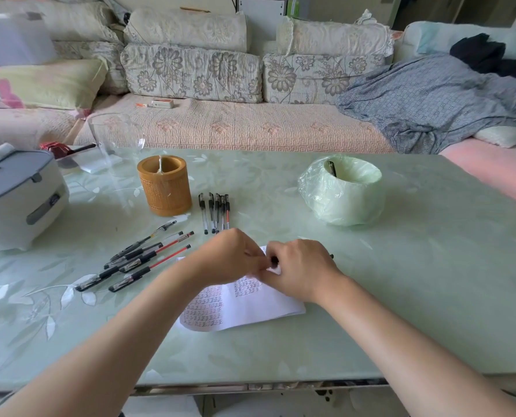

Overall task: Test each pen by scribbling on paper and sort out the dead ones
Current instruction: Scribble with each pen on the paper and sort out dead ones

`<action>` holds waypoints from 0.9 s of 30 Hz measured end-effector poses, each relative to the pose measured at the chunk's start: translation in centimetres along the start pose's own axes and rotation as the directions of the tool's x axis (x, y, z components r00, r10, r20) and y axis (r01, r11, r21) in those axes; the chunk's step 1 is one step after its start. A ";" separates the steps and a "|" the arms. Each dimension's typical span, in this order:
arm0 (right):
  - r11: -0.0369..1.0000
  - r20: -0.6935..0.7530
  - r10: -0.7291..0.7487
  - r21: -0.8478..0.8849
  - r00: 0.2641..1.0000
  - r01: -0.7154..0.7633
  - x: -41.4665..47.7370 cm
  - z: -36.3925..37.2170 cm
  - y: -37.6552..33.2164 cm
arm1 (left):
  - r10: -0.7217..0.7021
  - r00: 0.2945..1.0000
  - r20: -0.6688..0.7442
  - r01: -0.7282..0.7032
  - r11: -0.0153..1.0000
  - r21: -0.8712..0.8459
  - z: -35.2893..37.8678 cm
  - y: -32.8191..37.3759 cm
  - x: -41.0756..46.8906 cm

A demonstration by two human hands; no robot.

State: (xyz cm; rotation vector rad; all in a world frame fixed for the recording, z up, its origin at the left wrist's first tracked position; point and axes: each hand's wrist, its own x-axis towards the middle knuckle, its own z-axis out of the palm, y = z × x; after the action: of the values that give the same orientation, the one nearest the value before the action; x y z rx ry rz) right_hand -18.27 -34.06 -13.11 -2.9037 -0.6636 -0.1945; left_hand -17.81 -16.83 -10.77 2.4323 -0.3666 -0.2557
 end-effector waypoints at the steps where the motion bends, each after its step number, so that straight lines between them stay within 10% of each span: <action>1: 0.993 0.005 0.013 0.115 1.000 -0.013 0.1 0.0 0.3 | 0.011 0.999 -0.044 -0.011 1.000 0.008 -0.3 0.0 0.2; 6: 0.864 0.006 0.104 0.495 0.995 -0.094 1.3 0.5 0.9 | -0.004 0.976 -0.220 -0.015 0.997 -0.080 -1.8 -1.8 1.6; 17: 0.872 -0.013 0.293 0.412 0.956 -0.262 4.9 0.9 -0.2 | -0.020 0.900 -0.436 0.114 0.975 0.191 -3.8 -7.3 1.5; 27: 0.811 -0.052 0.484 0.401 0.873 -0.426 10.4 3.6 -2.7 | -0.147 0.953 -0.264 0.258 0.852 0.456 -5.5 -11.0 -1.7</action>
State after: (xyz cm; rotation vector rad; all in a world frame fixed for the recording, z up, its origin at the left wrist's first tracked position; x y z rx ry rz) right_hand -9.85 -26.61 -14.61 -2.5386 0.0423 -0.1974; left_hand -15.73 -4.92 -13.38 2.9690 -0.0711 0.0288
